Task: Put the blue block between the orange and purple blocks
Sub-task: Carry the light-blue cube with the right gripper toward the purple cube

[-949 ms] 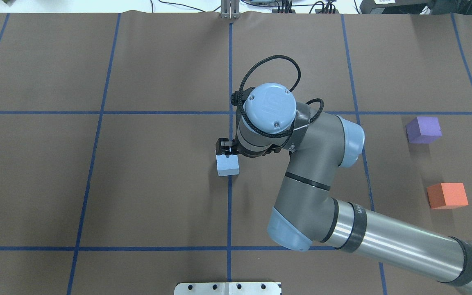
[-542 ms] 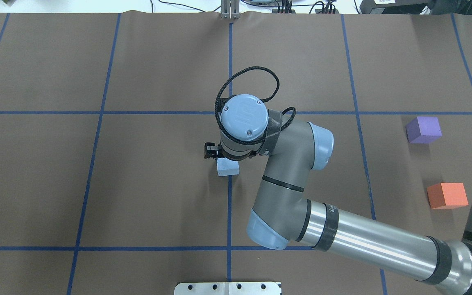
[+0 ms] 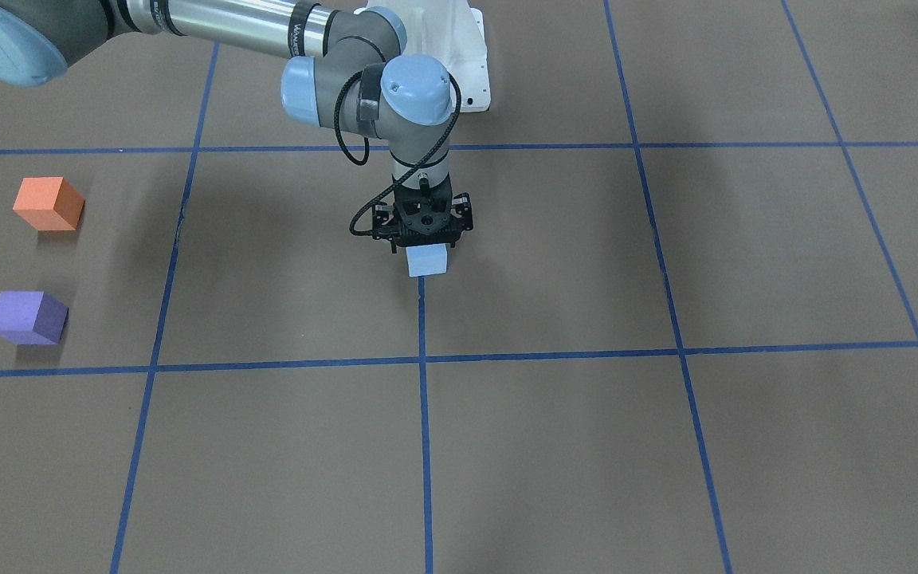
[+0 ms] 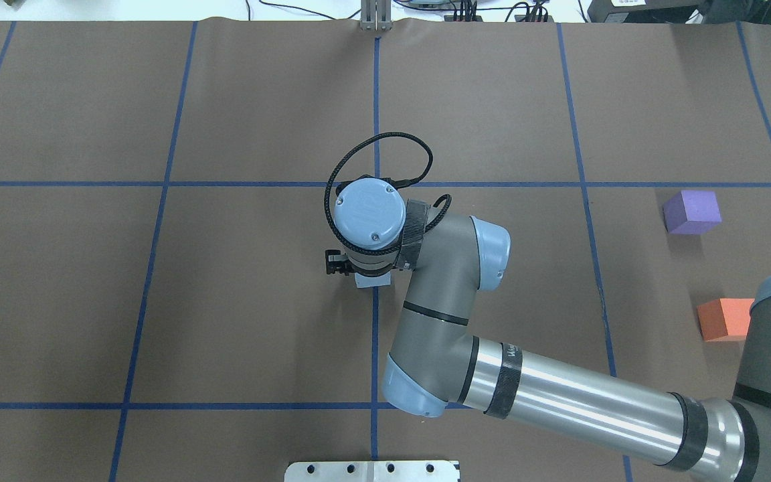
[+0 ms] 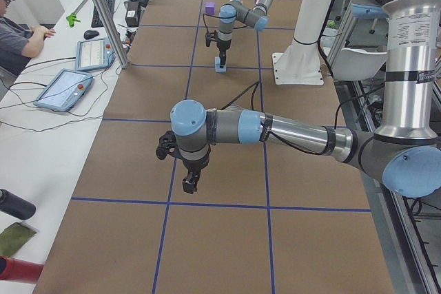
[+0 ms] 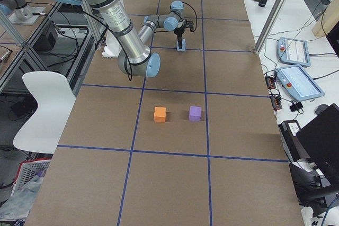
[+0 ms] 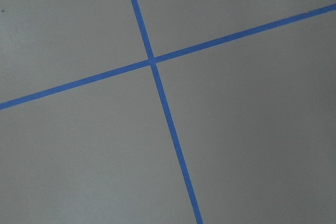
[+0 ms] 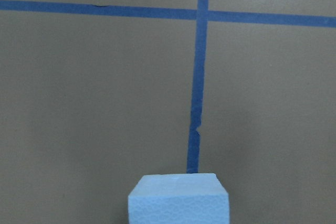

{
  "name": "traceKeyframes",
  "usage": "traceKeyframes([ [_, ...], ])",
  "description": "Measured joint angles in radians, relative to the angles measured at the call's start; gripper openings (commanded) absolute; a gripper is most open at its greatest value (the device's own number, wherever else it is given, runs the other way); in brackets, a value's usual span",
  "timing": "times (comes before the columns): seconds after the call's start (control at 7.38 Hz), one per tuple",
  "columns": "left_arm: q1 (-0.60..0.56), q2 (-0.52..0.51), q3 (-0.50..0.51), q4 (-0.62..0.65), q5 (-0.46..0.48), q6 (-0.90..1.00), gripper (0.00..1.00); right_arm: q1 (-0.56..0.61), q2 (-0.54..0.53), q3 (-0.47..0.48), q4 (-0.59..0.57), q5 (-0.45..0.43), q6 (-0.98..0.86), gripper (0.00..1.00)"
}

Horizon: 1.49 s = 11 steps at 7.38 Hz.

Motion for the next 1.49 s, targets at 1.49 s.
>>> traceKeyframes([
  [1.49,0.003,0.073,0.049,-0.305,-0.007,-0.244,1.0,0.462,-0.484,0.496,-0.144,0.339,-0.4,0.0],
])
